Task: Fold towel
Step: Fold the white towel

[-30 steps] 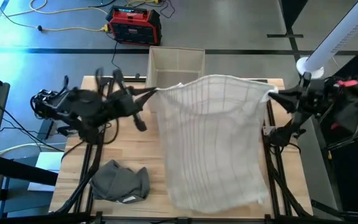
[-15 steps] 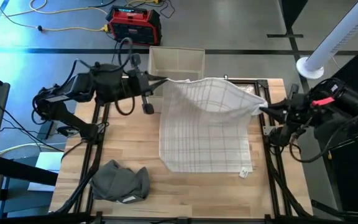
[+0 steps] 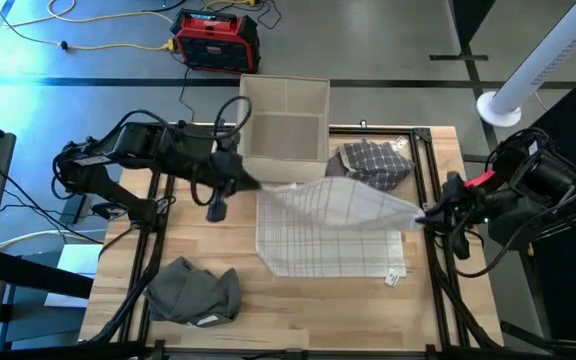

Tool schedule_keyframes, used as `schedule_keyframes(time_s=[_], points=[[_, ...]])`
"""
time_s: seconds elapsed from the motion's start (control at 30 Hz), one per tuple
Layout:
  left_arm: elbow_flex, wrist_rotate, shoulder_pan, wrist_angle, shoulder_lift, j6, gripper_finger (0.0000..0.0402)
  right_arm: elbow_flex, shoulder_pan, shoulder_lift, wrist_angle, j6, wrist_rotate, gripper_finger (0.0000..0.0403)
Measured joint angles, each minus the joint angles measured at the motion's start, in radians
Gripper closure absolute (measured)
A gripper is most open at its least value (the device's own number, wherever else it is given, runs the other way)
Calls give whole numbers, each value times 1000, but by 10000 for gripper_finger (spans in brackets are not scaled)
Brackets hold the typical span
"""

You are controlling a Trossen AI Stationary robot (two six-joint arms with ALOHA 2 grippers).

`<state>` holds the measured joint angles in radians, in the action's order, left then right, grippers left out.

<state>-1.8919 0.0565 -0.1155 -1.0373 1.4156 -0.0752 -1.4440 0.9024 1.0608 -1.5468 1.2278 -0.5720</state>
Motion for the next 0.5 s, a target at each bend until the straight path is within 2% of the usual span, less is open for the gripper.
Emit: schedule_keyframes(time_s=[0.1, 0.23, 0.3, 0.43, 0.5], points=[[0, -78, -15, 3, 18, 15, 399, 158, 0, -59, 46, 92, -19, 403], [48, -85, -26, 4, 70, -4, 399, 372, -7, -126, 146, 198, -21, 403], [102, -89, -20, 15, 94, 3, 399, 478, -12, -156, 193, 252, -23, 403], [242, -186, 11, 78, 140, 52, 399, 690, -22, -215, 286, 360, -28, 403], [317, -197, 24, 141, 154, 65, 399, 770, -49, -223, 295, 413, -34, 403]])
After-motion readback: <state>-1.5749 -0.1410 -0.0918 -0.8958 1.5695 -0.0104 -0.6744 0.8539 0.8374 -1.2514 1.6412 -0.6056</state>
